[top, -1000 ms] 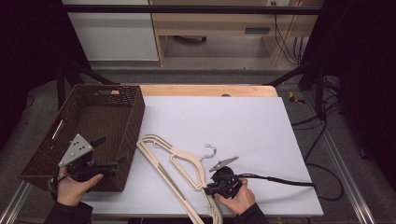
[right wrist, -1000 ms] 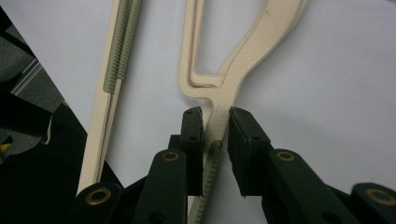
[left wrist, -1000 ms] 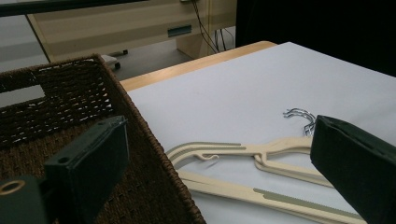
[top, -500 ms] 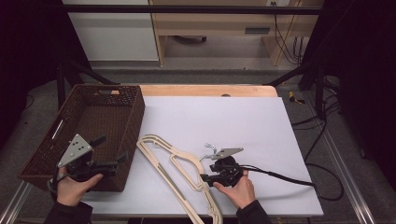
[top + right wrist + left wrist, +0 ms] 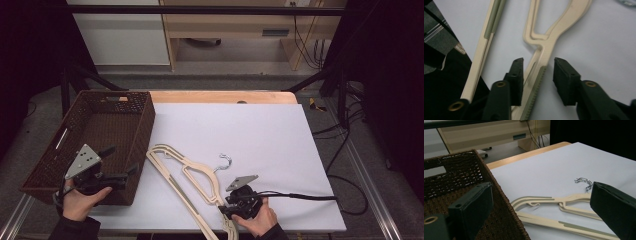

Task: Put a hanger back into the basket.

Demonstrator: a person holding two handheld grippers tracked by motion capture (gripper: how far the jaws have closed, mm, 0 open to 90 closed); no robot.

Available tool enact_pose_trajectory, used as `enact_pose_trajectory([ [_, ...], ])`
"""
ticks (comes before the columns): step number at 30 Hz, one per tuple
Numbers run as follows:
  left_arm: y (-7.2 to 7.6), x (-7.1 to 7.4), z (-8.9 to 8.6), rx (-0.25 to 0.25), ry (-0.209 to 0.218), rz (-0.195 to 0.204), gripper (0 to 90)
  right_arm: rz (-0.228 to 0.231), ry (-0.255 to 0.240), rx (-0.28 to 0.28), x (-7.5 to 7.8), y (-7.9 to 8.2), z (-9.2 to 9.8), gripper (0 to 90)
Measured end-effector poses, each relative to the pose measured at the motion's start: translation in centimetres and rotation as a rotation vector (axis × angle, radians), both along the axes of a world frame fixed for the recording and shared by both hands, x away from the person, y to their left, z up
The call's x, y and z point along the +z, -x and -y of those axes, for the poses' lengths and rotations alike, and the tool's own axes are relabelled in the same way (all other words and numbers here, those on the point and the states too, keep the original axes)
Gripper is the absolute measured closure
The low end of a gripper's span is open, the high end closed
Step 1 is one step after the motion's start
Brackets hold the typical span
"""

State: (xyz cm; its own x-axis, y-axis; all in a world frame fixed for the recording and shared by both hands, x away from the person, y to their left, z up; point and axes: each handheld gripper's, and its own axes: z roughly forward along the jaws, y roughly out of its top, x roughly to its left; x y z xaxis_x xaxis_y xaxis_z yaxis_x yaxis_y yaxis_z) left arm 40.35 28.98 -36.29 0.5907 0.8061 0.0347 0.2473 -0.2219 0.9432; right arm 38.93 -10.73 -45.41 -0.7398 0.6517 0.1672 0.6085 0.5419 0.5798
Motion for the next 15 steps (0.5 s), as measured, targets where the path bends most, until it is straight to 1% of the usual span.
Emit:
enact_pose_trajectory([
  [1,0.03,0.04,0.01,-0.001,-0.001,0.001,4.1,0.003,0.008,0.008,-0.26,0.04,-0.04,66.0],
  [2,0.06,0.07,0.03,-0.001,0.001,0.003,4.1,-0.019,0.014,0.002,-0.31,0.04,-0.13,68.8],
  [3,0.08,0.1,0.01,-0.001,0.003,0.005,4.1,-0.022,0.02,0.0,-0.45,-0.08,-0.15,69.5],
  [5,0.06,0.11,-0.09,0.001,0.007,0.004,4.1,-0.045,0.023,-0.004,-0.61,-0.16,-0.21,69.9],
  [6,0.02,0.07,-0.13,0.003,0.008,0.002,4.1,-0.063,0.014,-0.007,-0.72,-0.21,-0.18,70.8],
  [8,-0.01,0.01,-0.15,0.004,0.008,0.0,4.1,-0.104,-0.017,-0.037,-0.83,-0.36,0.02,72.1],
  [10,-0.06,-0.05,-0.08,0.002,0.004,-0.003,4.2,-0.128,-0.038,-0.051,-0.75,-0.54,0.35,73.5],
  [12,-0.03,-0.04,-0.02,0.001,0.007,-0.003,4.2,-0.112,-0.021,-0.065,-0.68,-0.64,0.47,74.1],
  [13,-0.03,-0.04,-0.02,0.001,0.007,-0.003,4.2,-0.121,-0.021,-0.072,-0.63,-0.61,0.48,74.1],
  [15,-0.03,-0.03,-0.07,0.001,0.005,-0.001,4.1,-0.123,-0.027,-0.064,-0.55,-0.66,0.54,74.2],
])
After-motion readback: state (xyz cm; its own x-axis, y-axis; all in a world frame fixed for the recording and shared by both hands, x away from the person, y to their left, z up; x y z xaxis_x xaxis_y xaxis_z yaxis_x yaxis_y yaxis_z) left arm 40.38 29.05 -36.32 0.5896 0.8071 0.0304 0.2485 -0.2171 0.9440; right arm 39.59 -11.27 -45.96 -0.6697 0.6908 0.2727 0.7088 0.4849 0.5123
